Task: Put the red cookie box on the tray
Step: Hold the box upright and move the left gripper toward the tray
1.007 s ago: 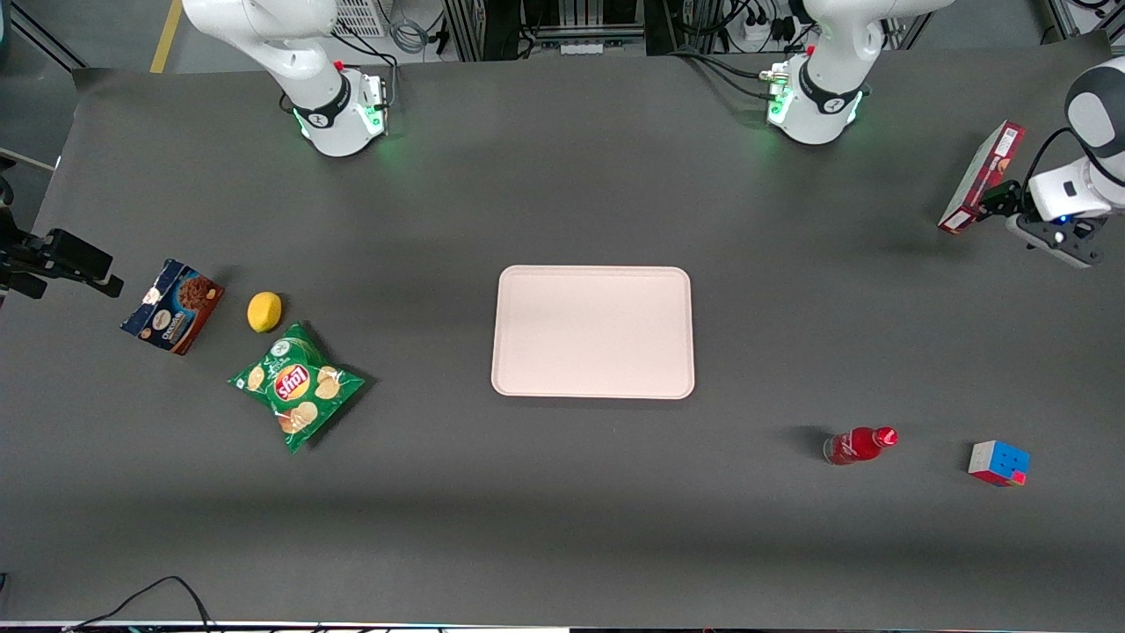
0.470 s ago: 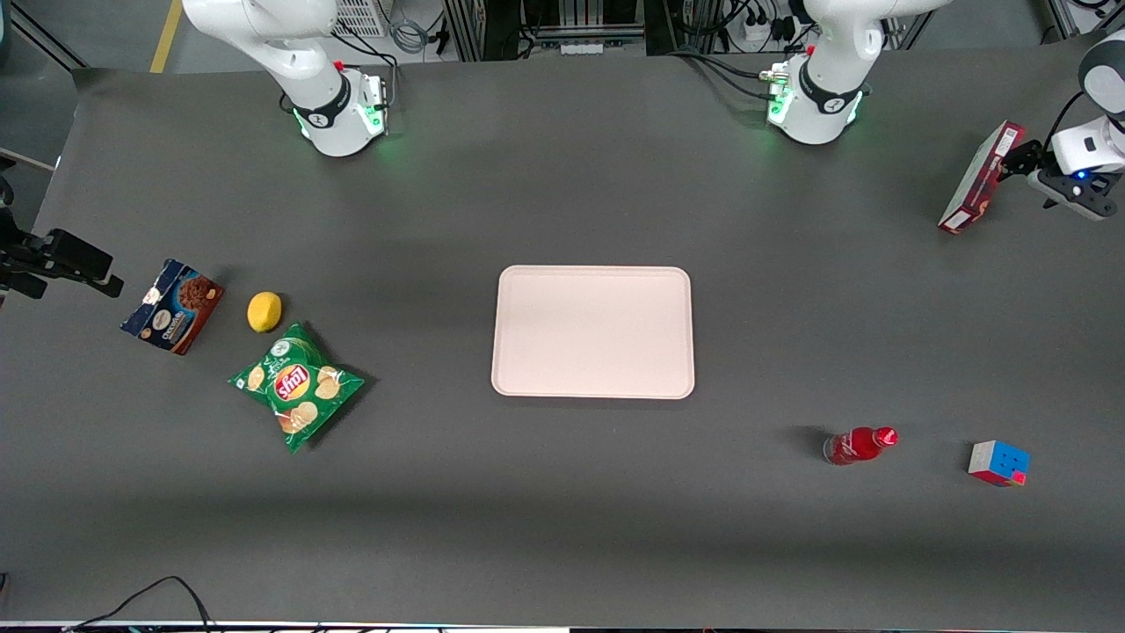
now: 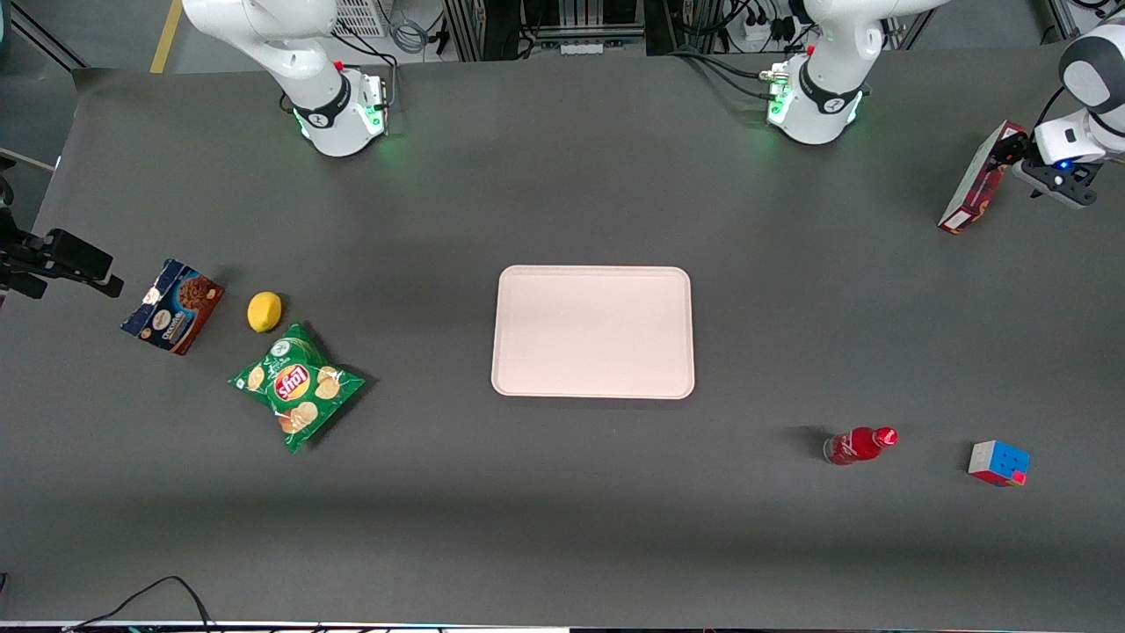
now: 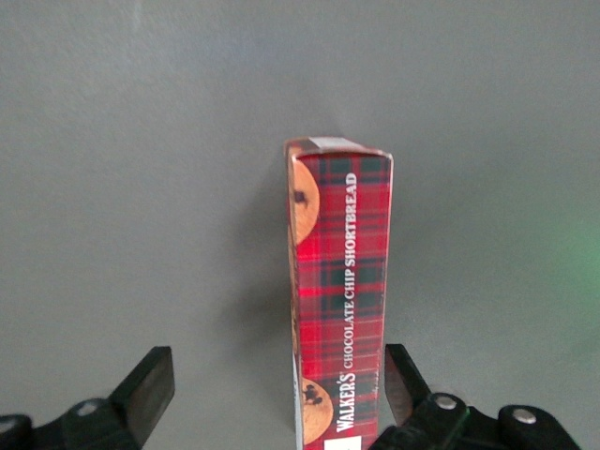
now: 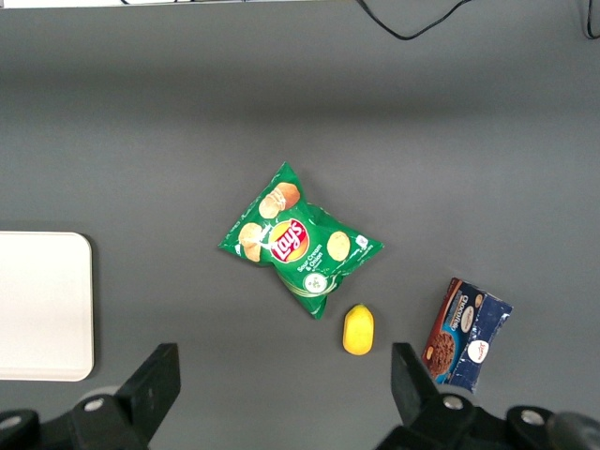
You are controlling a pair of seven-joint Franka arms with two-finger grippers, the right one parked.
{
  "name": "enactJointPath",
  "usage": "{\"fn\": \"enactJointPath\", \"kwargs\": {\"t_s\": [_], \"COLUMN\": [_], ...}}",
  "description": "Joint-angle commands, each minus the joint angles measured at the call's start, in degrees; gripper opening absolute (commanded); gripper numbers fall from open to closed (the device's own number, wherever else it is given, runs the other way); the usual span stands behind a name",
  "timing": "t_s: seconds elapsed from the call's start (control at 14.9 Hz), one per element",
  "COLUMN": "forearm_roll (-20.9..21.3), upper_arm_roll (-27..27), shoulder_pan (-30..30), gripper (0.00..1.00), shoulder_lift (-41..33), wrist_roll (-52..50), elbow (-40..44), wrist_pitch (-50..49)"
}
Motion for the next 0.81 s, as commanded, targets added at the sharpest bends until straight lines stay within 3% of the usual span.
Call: {"fn": "enactJointPath", "kwargs": {"t_s": [0.0,0.74], "forearm_roll": [1.46,3.30], "upper_arm_roll": [-0.21,0.92], "shoulder_pan": [1.45,4.26], "gripper": [1.00,1.00], "shoulder_lift": [0.18,0.19], "wrist_roll": [-0.40,0.48], "elbow": [-1.59,-4.84], "wrist_pitch": [2.55,5.10]}}
